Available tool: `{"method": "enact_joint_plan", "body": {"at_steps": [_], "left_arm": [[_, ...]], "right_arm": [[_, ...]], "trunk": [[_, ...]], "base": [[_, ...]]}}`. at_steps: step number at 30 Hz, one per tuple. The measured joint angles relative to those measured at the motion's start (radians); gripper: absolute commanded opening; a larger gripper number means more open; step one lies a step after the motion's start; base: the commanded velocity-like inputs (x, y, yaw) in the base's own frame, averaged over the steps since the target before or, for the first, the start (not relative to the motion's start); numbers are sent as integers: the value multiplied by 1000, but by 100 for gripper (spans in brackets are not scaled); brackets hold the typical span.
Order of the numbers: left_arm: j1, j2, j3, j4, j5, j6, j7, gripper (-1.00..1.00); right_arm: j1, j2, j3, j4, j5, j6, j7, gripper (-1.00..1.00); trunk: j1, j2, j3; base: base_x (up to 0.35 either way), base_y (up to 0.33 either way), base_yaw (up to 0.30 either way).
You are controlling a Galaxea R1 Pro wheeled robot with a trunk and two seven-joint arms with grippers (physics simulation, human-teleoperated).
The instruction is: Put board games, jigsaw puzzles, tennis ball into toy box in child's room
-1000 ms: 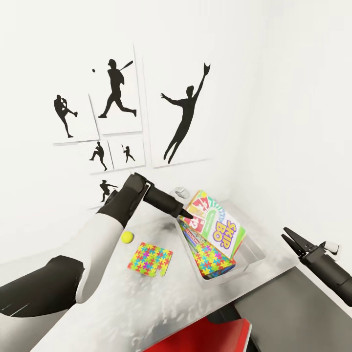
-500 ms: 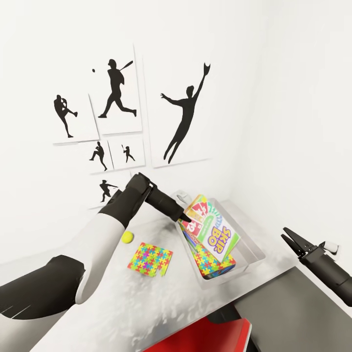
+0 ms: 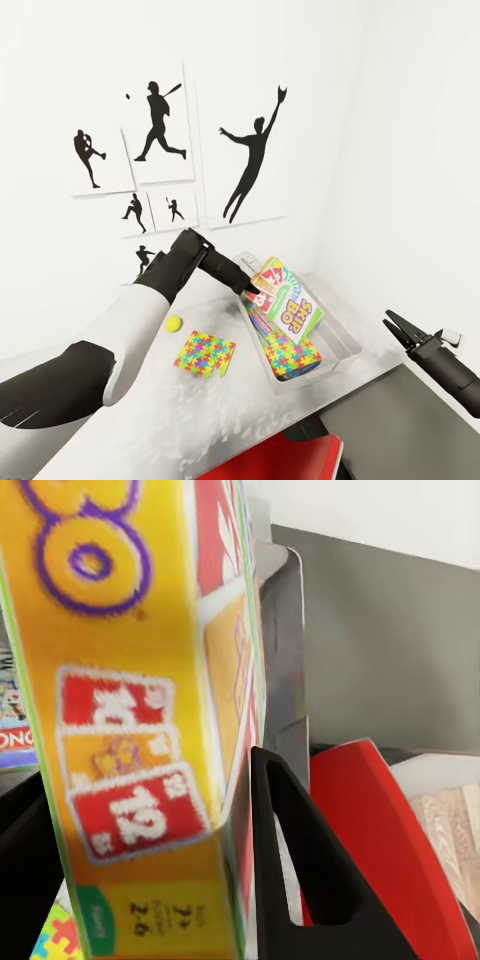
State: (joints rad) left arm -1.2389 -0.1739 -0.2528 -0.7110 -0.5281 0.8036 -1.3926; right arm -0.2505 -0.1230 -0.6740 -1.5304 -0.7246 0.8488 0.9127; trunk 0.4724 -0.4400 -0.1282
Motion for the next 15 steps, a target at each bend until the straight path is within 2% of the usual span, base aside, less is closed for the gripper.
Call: {"method": "enact_joint_plan", "body": {"at_steps": [15], "left_arm": [[-31, 0, 0, -12, 5, -4, -4, -100]], "right_arm": [[0, -6, 0, 1, 0, 1, 0, 100]], "trunk": [[0, 0, -21]], "base": [[0, 0, 0]]}}
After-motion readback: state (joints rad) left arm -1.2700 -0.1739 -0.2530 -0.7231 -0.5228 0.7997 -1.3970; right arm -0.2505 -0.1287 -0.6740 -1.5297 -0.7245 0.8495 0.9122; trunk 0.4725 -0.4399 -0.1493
